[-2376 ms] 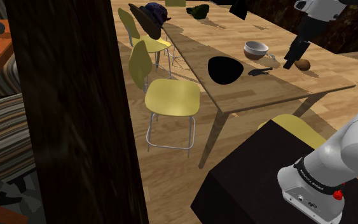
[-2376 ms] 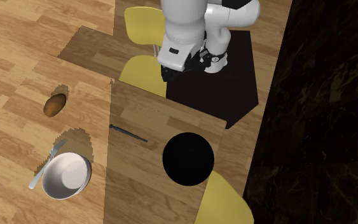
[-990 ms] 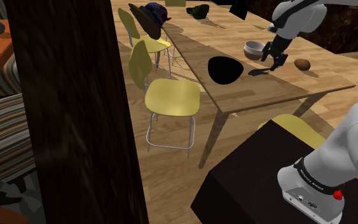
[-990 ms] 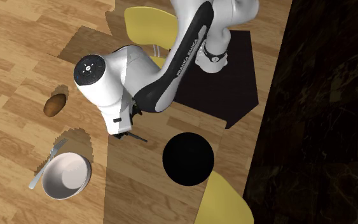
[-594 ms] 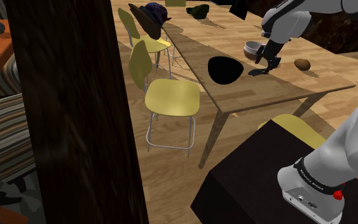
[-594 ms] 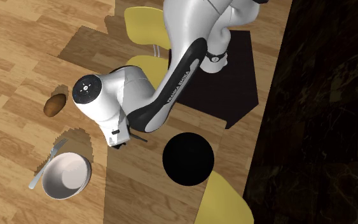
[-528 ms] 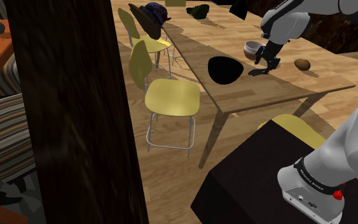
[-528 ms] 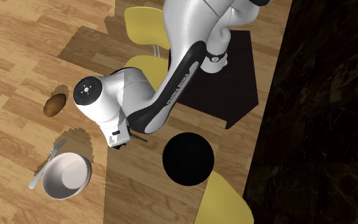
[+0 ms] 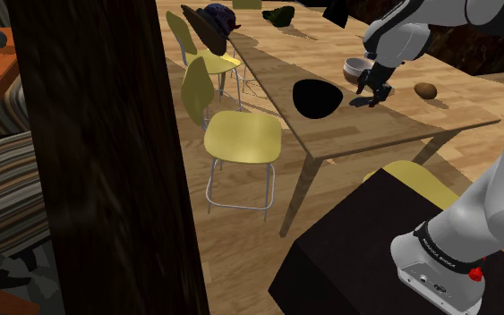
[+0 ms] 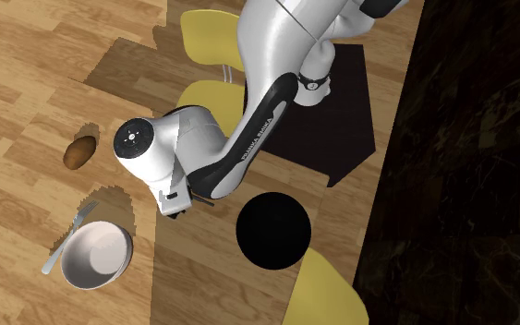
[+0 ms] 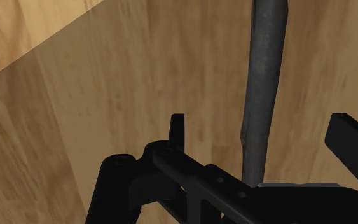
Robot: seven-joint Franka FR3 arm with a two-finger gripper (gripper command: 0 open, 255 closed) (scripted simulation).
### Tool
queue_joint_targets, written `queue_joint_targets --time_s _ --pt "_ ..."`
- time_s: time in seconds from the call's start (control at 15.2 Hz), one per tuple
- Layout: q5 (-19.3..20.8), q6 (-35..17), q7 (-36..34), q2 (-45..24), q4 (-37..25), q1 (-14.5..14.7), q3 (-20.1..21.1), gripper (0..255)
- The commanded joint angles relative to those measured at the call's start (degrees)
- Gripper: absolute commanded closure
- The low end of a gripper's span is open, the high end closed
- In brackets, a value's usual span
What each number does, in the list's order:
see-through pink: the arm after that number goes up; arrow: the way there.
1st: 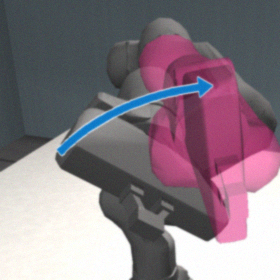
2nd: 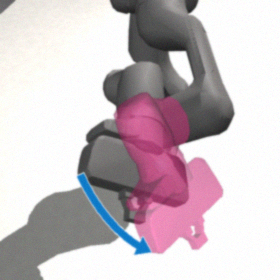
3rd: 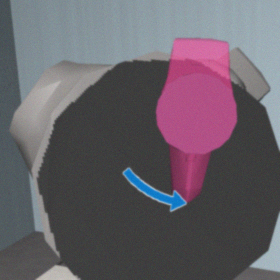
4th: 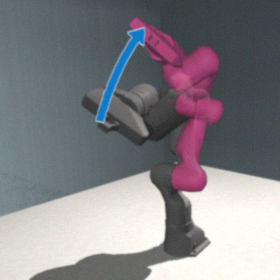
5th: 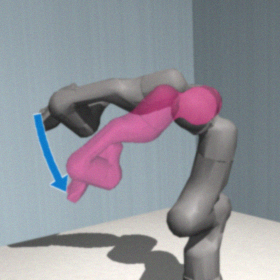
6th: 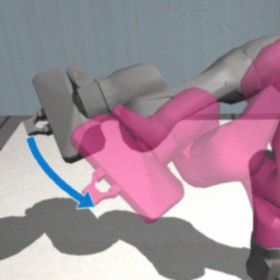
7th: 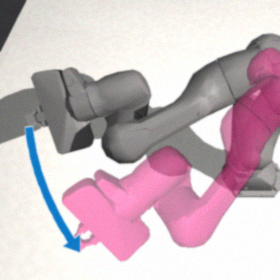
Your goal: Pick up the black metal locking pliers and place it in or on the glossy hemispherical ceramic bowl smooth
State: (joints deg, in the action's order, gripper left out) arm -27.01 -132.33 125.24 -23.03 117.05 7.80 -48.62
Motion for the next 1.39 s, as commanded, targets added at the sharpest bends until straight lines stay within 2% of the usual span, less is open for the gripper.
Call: queue_joint_targets --time_s 0.0,0.07,0.13,0.73,1.32 --pt "0.0 0.0 0.0 0.0 0.0 0.0 0.0 0" --pt "0.0 0.0 0.0 0.0 0.0 0.0 0.0 0" --pt "0.0 0.0 0.0 0.0 0.0 0.0 0.0 255" --pt "0.0 0.0 0.0 0.0 0.0 0.0 0.0 255" --pt "5.4 4.8 -3.7 4.7 -1.8 2.8 -3.5 255"
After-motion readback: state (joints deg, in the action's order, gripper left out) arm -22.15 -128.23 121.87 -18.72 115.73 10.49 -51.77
